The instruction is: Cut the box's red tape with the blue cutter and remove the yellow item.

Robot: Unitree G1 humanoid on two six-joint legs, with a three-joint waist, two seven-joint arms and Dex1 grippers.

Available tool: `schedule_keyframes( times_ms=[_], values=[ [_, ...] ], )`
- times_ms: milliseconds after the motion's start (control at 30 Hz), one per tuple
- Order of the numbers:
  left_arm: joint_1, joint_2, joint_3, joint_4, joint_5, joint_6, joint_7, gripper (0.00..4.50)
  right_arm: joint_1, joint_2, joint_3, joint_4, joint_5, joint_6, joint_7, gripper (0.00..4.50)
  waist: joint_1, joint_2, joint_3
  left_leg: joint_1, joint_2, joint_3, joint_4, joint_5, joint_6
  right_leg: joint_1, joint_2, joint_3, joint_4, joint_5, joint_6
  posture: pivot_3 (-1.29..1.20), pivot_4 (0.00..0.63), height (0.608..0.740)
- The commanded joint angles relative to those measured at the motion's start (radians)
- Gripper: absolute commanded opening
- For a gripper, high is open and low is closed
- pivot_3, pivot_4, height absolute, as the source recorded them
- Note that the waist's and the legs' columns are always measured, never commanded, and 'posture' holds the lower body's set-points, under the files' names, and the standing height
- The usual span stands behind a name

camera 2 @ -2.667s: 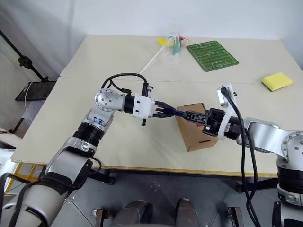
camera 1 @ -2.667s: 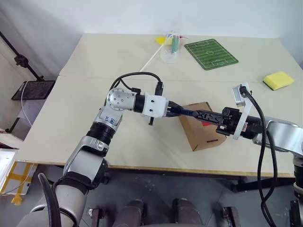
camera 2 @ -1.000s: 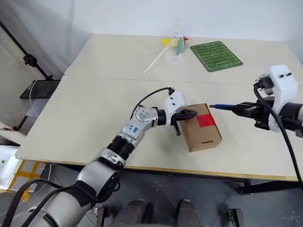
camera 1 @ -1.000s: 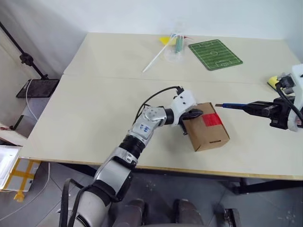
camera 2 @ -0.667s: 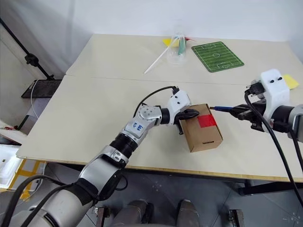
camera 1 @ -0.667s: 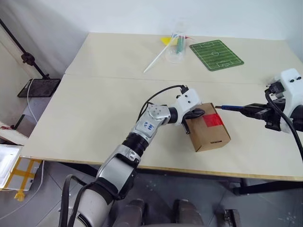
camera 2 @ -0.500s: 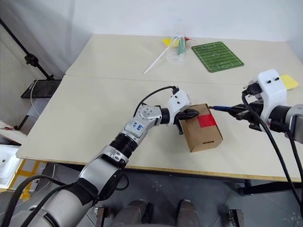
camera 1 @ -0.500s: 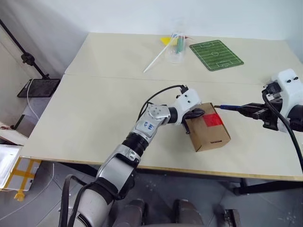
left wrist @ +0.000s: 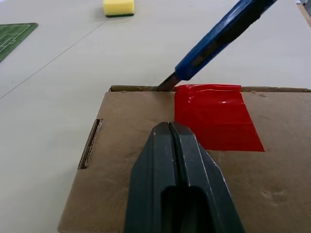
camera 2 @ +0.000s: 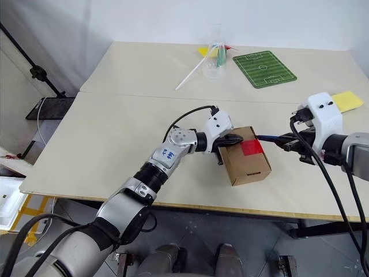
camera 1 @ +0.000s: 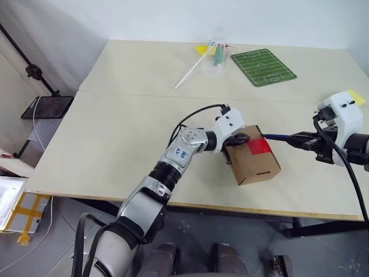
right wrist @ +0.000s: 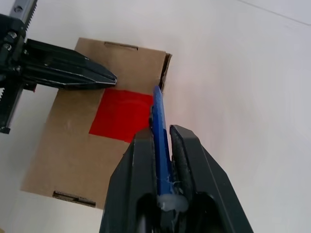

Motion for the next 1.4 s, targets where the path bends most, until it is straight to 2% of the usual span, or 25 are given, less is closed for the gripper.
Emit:
schedule_keyframes(
  times_ms=[33,200,400,567,700,833,967,1100,1200,1400],
  values=[
    [0.01,-0.005,-0.049,0.011,0.042,0.027,-0.014,0.0,-0.028,-0.024,-0.027,-0.004,0.056,0.052,0.028,0.17,0.0,0.0,0.0,0.0,0.0,0.0,0.0,0.0,0.0,0.0,0.0,0.0,0.0,0.0,0.0,0.0,0.15,0.74],
    [0.011,0.009,-0.101,0.051,0.087,0.022,-0.036,0.0,-0.117,-0.056,0.036,0.056,0.108,0.147,0.052,0.17,0.0,0.0,0.0,0.001,0.0,0.0,0.0,0.0,0.0,0.001,0.0,0.0,0.0,0.0,0.0,0.0,0.15,0.74],
    [0.013,0.012,-0.15,0.109,0.119,0.055,-0.107,0.0,-0.396,-0.01,0.22,0.244,0.01,0.299,0.108,0.17,-0.003,-0.002,-0.002,0.002,0.001,-0.001,0.0,0.0,0.0,0.003,-0.001,0.001,-0.002,0.0,0.0,0.0,0.15,0.74],
    [0.023,0.005,-0.168,0.138,0.146,0.044,-0.136,0.0,-0.621,0.001,0.445,0.449,0.017,0.319,0.142,0.17,-0.004,-0.004,-0.005,0.004,0.002,-0.005,-0.001,-0.001,-0.001,0.007,-0.002,0.002,-0.009,0.0,0.0,0.0,0.15,0.74],
    [0.023,-0.011,-0.159,0.175,0.15,0.041,-0.116,0.0,-0.755,-0.005,0.629,0.579,0.093,0.319,0.148,0.17,-0.004,-0.006,-0.006,0.007,0.002,-0.006,-0.003,-0.001,-0.002,0.011,-0.004,0.001,-0.01,0.0,0.0,0.0,0.15,0.74],
    [0.026,-0.019,-0.157,0.189,0.155,0.031,-0.102,0.0,-0.881,-0.037,0.83,0.605,0.122,0.319,0.201,0.17,-0.001,-0.008,-0.007,0.014,0.002,-0.007,-0.007,-0.002,-0.002,0.016,-0.005,0.001,-0.015,0.0,0.0,0.0,0.15,0.74],
    [0.031,-0.021,-0.157,0.198,0.157,0.026,-0.099,0.0,-0.993,-0.047,0.978,0.635,0.123,0.319,0.256,0.17,0.001,-0.009,-0.007,0.015,0.001,-0.007,-0.008,-0.003,-0.002,0.017,-0.005,0.001,-0.015,0.0,0.0,0.0,0.15,0.74],
    [0.05,-0.021,-0.166,0.207,0.166,0.018,-0.094,0.0,-1.133,-0.062,1.191,0.611,0.032,0.319,0.406,0.17,0.001,-0.009,-0.007,0.015,0.001,-0.008,-0.009,-0.004,-0.002,0.016,-0.005,0.001,-0.015,0.0,0.0,0.0,0.15,0.74],
    [0.066,-0.023,-0.168,0.201,0.168,0.024,-0.089,0.0,-1.213,-0.053,1.295,0.628,-0.072,0.319,0.524,0.17,0.002,-0.009,-0.008,0.015,0.001,-0.01,-0.01,-0.005,-0.002,0.016,-0.005,0.0,-0.015,0.0,0.0,0.0,0.15,0.74],
    [0.091,-0.02,-0.169,0.176,0.167,0.041,-0.084,0.0,-1.286,-0.054,1.418,0.619,-0.249,0.319,0.751,0.17,0.002,-0.011,-0.009,0.015,0.0,-0.012,-0.011,-0.005,-0.002,0.016,-0.004,-0.001,-0.015,0.0,0.0,0.0,0.15,0.74]
  ],
)
